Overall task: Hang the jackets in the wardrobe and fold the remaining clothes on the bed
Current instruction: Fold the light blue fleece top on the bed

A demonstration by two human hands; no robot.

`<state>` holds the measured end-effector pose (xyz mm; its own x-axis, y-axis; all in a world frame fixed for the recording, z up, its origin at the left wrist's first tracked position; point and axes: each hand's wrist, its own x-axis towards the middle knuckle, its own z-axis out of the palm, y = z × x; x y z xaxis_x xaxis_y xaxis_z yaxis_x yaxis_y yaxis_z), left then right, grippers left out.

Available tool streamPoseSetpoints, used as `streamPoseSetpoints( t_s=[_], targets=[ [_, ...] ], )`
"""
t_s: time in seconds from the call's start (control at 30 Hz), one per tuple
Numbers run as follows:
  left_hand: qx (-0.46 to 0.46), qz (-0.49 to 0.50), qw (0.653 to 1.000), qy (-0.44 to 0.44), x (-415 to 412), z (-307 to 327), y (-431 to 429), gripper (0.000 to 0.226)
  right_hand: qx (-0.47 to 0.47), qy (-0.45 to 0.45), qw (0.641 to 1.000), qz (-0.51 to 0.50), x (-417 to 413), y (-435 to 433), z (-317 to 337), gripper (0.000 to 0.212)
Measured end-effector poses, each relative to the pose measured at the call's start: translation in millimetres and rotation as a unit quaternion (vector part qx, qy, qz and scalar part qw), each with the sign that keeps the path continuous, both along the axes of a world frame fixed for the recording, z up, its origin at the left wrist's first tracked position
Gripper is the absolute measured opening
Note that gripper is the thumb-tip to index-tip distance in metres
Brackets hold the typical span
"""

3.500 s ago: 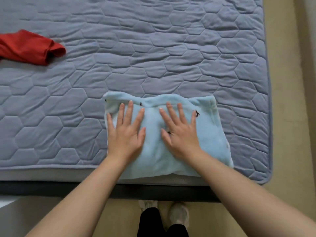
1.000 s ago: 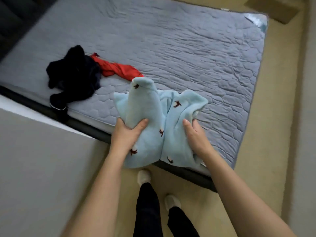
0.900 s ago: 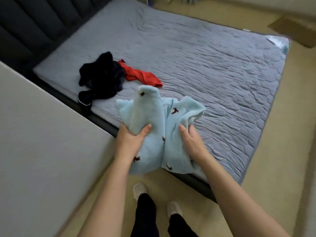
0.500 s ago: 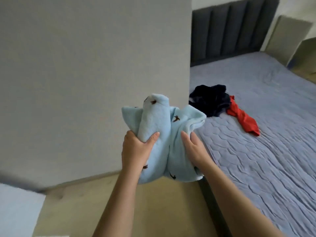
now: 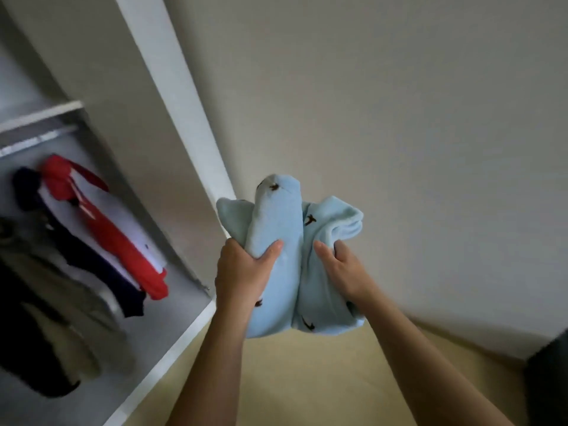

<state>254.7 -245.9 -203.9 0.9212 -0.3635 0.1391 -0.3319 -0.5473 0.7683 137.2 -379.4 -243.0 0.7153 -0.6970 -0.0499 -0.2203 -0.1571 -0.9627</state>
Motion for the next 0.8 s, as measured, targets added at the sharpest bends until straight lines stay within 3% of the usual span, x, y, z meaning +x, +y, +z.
streamPoseSetpoints(
  t_s=[0.23, 0.53, 0.8],
  targets=[
    [-0.021, 0.168, 0.984, -0.054, 113, 38, 161, 0.081, -0.009, -0.034, 0.985, 0.166, 164, 132, 48, 0.037],
    [-0.017, 0.271, 0.955, -0.123, 266, 115, 248, 0.091, -0.083, -0.1, 0.933, 0.337, 375, 209, 137, 0.017],
    [-0.028, 0.276, 0.94, -0.197, 440, 233, 273, 0.05, -0.152, -0.185, 0.886, 0.398, 565, 222, 260, 0.017]
  ],
)
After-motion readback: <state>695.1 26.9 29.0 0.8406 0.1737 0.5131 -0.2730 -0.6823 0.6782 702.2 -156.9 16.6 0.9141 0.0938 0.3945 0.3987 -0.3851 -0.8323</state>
